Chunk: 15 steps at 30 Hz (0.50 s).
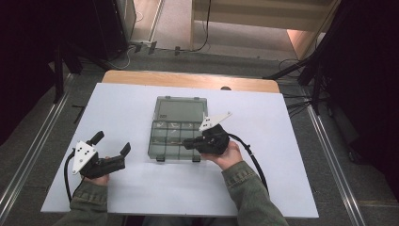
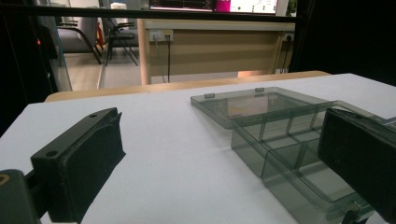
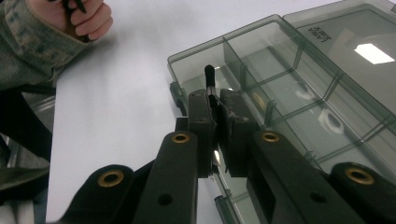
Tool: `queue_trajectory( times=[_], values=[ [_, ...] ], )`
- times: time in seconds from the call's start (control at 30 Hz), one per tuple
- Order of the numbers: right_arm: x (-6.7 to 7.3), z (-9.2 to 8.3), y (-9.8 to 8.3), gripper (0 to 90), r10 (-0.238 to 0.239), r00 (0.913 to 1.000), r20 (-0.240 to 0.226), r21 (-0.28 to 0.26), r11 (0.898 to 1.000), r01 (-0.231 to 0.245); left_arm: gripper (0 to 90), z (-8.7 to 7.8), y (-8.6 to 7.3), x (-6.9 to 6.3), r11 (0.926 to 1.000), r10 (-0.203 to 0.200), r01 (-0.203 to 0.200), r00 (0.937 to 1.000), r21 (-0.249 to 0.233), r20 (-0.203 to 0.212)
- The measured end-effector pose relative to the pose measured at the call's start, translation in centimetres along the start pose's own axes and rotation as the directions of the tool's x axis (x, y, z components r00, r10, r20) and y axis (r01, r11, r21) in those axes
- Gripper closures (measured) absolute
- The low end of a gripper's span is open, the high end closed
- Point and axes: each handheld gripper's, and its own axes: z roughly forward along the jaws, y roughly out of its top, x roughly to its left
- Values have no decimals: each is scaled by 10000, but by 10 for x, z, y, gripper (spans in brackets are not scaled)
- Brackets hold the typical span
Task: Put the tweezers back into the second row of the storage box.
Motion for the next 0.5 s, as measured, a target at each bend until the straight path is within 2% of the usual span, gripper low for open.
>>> queue_trajectory(
  times=[0.27, 0.3, 0.33, 0.37, 0.43, 0.5],
  values=[
    [-9, 9, -2, 847, 561, 9984, -26, 190, 9982, -560, 0, 0, 0, 0, 10000, 0, 0, 10000, 16, 13],
    [-10, 11, -3, 774, 682, 9976, 104, 324, 9971, -685, 0, 0, 0, 0, 10000, -6, 6, 10000, -7, 17],
    [-12, 14, -3, 609, 909, 9958, 115, 479, 9947, -914, 0, 0, 0, 0, 10000, -12, 12, 10000, -14, 25],
    [-16, 18, -5, 509, 1173, 9929, 194, 667, 9907, -1184, 0, 0, 0, 0, 10000, -13, 13, 10000, -38, 31],
    [-17, 18, -6, 484, 1214, 9925, 166, 672, 9902, -1222, 0, 0, 0, 0, 10000, -19, 19, 10000, -37, 38],
    [-17, 17, -8, 443, 1343, 9904, 333, 661, 9885, -1363, 0, 0, 0, 0, 10000, -39, 39, 10000, -21, 29]
  ],
)
